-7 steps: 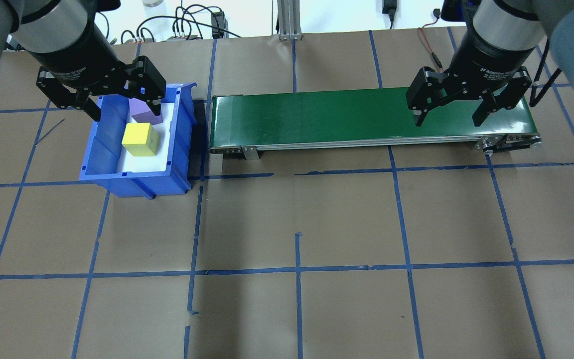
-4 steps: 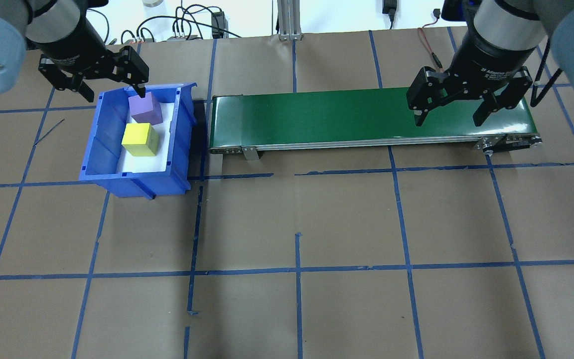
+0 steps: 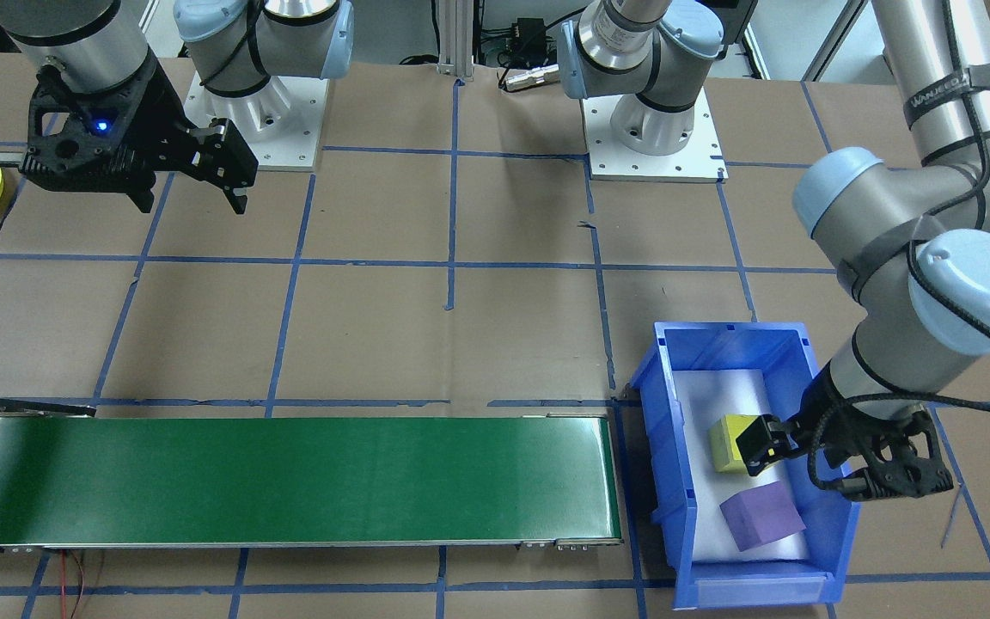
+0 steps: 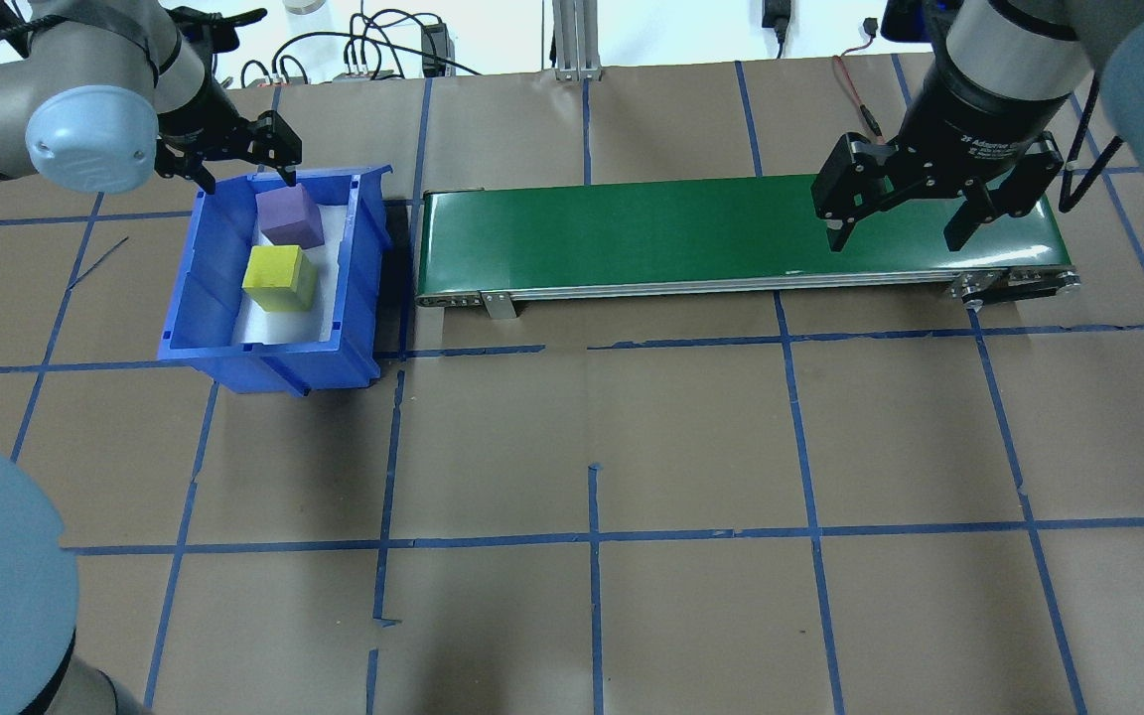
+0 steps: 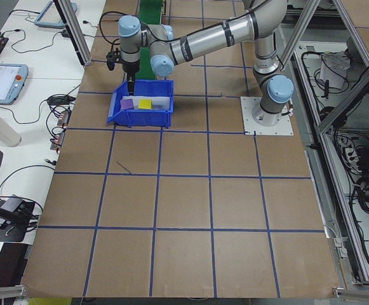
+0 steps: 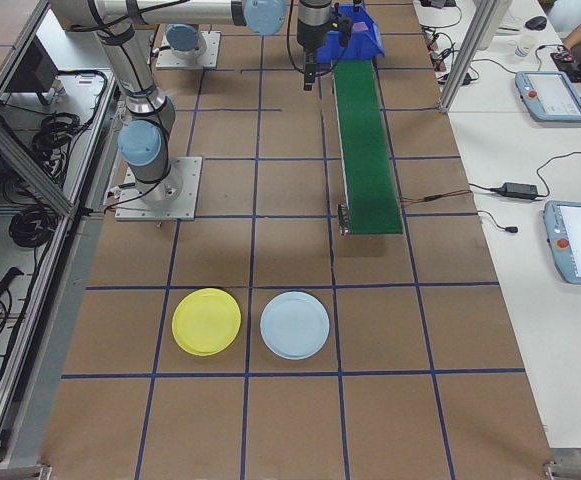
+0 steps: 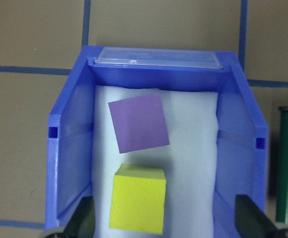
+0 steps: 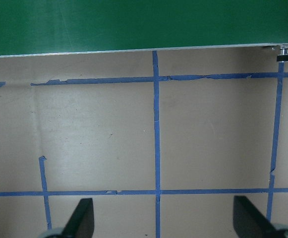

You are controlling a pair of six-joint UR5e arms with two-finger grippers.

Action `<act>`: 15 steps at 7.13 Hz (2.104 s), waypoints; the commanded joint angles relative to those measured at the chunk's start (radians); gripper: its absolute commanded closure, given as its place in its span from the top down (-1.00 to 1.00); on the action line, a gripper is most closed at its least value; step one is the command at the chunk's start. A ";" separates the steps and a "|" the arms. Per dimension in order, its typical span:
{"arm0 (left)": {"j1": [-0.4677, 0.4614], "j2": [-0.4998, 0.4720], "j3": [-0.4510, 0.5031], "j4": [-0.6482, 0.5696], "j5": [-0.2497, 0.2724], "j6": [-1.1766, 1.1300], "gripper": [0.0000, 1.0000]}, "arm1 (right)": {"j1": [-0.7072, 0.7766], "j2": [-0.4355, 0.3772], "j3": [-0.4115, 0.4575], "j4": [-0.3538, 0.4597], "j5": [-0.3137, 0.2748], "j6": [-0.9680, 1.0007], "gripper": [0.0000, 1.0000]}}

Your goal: Move block left to right into plate

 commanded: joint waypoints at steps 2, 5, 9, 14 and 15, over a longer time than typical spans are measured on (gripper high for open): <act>0.005 -0.081 -0.002 0.102 -0.024 -0.002 0.96 | -0.009 0.000 0.000 0.003 0.000 -0.004 1.00; 0.005 -0.140 -0.002 0.173 -0.023 0.002 0.95 | -0.013 0.000 0.001 0.002 0.000 -0.004 1.00; 0.004 -0.157 -0.008 0.179 -0.024 0.004 0.42 | -0.013 0.000 0.006 -0.002 -0.005 -0.004 1.00; -0.004 -0.082 0.085 0.080 -0.026 0.047 0.00 | -0.013 0.000 0.006 -0.002 -0.041 -0.030 1.00; -0.031 -0.018 0.121 -0.018 -0.027 0.045 0.00 | -0.013 0.000 0.006 -0.002 -0.041 -0.030 1.00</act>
